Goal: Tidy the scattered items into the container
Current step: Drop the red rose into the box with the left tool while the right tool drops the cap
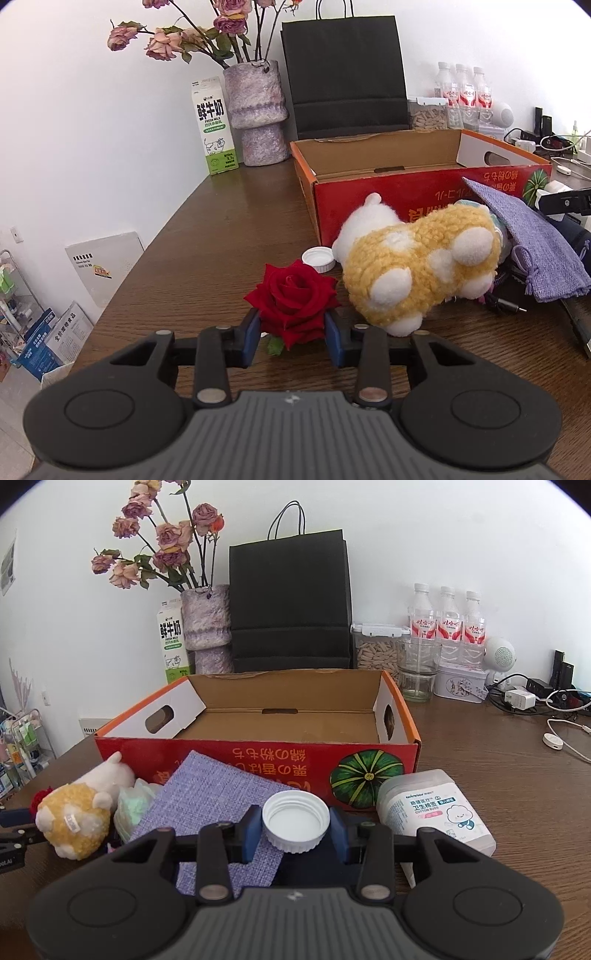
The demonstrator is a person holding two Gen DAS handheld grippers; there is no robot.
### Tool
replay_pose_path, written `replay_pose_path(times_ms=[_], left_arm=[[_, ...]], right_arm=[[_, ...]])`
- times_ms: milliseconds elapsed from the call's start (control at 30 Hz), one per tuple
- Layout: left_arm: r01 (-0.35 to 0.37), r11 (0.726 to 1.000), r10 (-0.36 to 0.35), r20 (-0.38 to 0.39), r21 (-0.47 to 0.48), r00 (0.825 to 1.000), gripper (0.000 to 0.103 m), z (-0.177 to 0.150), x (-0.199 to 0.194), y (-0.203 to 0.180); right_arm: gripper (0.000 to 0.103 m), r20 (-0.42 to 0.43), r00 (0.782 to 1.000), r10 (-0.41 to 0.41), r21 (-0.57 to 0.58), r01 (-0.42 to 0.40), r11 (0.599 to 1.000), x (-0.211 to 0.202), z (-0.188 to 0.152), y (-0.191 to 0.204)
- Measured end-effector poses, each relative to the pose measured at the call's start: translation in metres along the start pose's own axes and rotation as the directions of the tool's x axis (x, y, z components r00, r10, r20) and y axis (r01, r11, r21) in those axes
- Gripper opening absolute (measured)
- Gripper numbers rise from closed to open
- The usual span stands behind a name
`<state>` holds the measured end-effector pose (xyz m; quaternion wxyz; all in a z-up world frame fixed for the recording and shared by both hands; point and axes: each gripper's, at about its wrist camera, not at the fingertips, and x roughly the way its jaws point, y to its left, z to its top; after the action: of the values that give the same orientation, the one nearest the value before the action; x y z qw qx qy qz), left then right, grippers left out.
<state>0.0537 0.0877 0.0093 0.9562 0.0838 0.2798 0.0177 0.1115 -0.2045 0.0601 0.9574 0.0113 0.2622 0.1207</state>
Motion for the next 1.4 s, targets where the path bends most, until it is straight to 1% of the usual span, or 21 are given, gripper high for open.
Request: replay_pose_path(times_ms=[167,333,467,633,767,867,933,1033,1100,1200,1333,1400], left_arm=[[-0.021,0.999,0.022,0.040,-0.024,0.999,0.036,0.004,-0.012,0.009],[-0.015,0.998,0.021,0.096,-0.068,0.995,0.036,0.027,-0.021,0.012],[0.037,0.996,-0.024,0.148,-0.086,0.989,0.036,0.059,-0.020,0.003],[0.110,0.989,-0.088,0.213,-0.094,0.973,0.036,0.104,-0.005,-0.028],[0.160,0.980,-0.131,0.224,-0.115,0.966,0.036,0.132,0.019,-0.048],[0.163,0.977,-0.132,0.210,-0.138,0.969,0.036,0.147,0.043,-0.058],[0.164,0.970,-0.130,0.189,-0.177,0.973,0.036,0.151,0.061,-0.060],[0.156,0.965,-0.123,0.158,-0.212,0.980,0.036,0.147,0.084,-0.063],[0.160,0.962,-0.136,0.122,-0.222,0.983,0.036,0.144,0.099,-0.062],[0.152,0.962,-0.132,0.102,-0.228,0.986,0.036,0.142,0.106,-0.060],[0.148,0.965,-0.131,0.094,-0.216,0.987,0.036,0.140,0.107,-0.061],[0.146,0.967,-0.130,0.088,-0.208,0.988,0.039,0.139,0.107,-0.064]], right_arm=[[0.039,0.035,0.999,0.004,0.001,-0.004,1.000,-0.007,0.005,0.000],[0.039,0.093,0.996,0.012,0.001,-0.012,1.000,-0.011,0.021,0.006],[0.039,0.148,0.989,0.009,-0.002,-0.009,1.000,-0.010,0.040,0.012],[0.039,0.211,0.978,0.006,0.003,-0.007,1.000,-0.004,0.063,0.017],[0.039,0.240,0.971,-0.012,-0.008,0.014,1.000,0.008,0.082,0.014],[0.039,0.231,0.973,-0.008,-0.009,0.011,1.000,0.026,0.094,0.011],[0.039,0.217,0.976,-0.003,-0.003,0.003,1.000,0.041,0.098,0.008],[0.039,0.166,0.986,0.011,0.023,-0.015,1.000,0.067,0.093,0.001],[0.039,0.118,0.993,0.011,0.005,-0.012,1.000,0.079,0.086,0.000],[0.039,0.069,0.998,0.006,0.009,-0.006,1.000,0.091,0.079,-0.001],[0.039,0.048,0.999,-0.003,-0.022,0.004,1.000,0.095,0.074,0.006],[0.039,0.037,0.999,-0.008,-0.029,0.009,1.000,0.096,0.073,0.008]])
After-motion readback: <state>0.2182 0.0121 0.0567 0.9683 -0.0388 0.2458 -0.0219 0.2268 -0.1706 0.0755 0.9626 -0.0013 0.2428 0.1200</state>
